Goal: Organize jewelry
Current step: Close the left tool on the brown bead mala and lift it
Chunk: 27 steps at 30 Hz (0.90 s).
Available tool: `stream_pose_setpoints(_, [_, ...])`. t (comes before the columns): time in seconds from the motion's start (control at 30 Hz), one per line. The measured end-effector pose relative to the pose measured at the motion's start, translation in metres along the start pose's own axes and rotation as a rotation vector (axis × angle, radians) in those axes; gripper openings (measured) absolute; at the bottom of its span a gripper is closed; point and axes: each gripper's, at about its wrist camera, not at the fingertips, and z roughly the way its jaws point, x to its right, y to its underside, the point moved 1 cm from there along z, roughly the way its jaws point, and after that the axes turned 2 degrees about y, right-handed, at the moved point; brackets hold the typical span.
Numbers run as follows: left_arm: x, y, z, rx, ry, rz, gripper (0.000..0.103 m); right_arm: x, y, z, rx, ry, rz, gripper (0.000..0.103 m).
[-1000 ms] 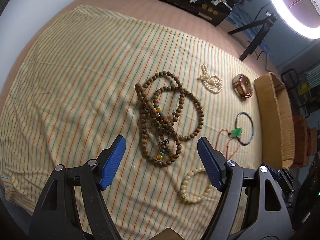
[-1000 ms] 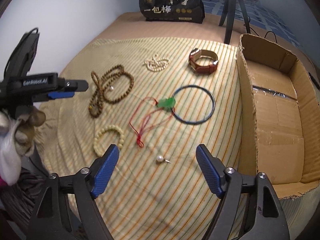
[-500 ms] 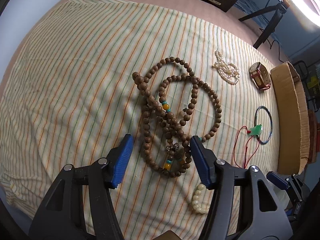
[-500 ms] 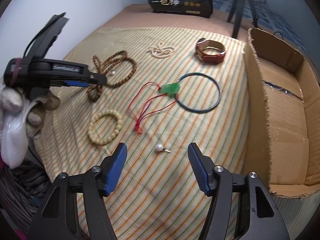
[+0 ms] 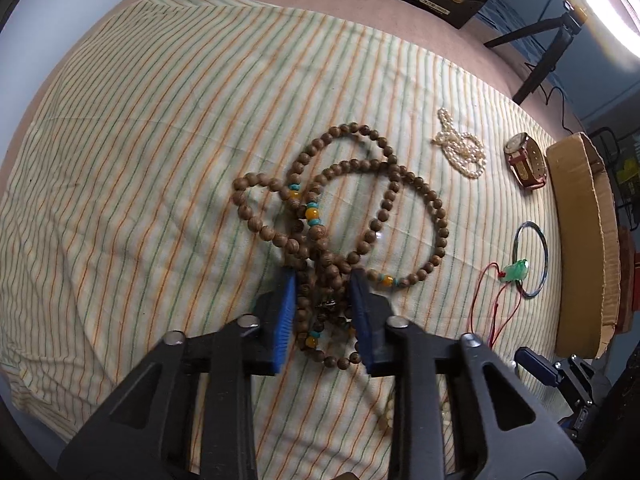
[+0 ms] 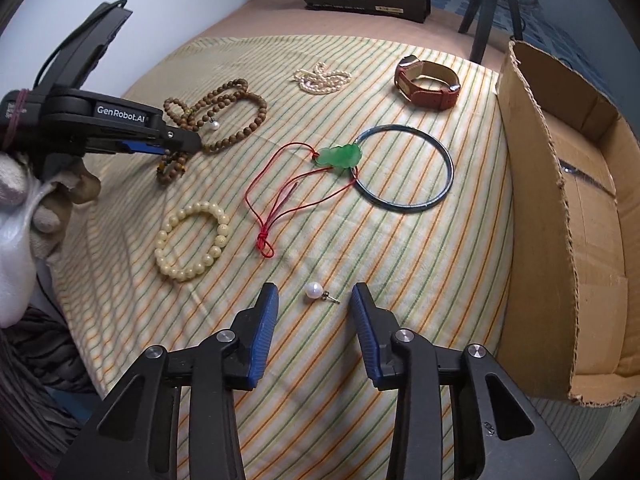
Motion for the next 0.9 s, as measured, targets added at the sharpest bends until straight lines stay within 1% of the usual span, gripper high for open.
stream_pose_setpoints(0.1, [-0.008, -0.001, -0.001, -0.006, 0.020, -0.020, 0.016, -0.002, -0.001, 0.001, 0.000, 0.021, -0.017, 0.025])
stream_pose_setpoints(0.17, [-0.010, 0.000, -0.002, -0.004, 0.026, -0.023, 0.016, -0.003, -0.002, 0.001, -0.001, 0.026, -0.021, 0.016])
stream_pose_setpoints(0.23, [-0.013, 0.000, -0.004, -0.001, 0.033, -0.028, 0.015, -0.002, -0.002, 0.001, -0.003, 0.010, -0.015, 0.008])
stream_pose_setpoints(0.27, [-0.013, 0.000, -0.006, 0.004, 0.037, -0.032, 0.015, -0.001, -0.002, 0.001, -0.004, 0.000, -0.007, 0.007])
stream_pose_setpoints(0.33, [-0.015, -0.001, -0.012, 0.020, 0.044, -0.040, 0.012, 0.000, -0.003, 0.001, -0.005, -0.013, 0.003, 0.005])
stream_pose_setpoints(0.6, [-0.018, -0.010, -0.051, 0.114, 0.116, -0.064, 0.012, -0.004, -0.005, -0.013, 0.026, -0.041, 0.009, 0.004])
stream_pose_setpoints(0.8, [-0.006, -0.013, -0.087, 0.195, 0.163, -0.038, 0.012, -0.004, -0.013, -0.032, 0.074, -0.055, 0.017, 0.003])
stream_pose_setpoints(0.9, [0.006, -0.013, -0.103, 0.233, 0.189, -0.009, 0.012, -0.002, -0.018, -0.043, 0.101, -0.061, 0.026, 0.003])
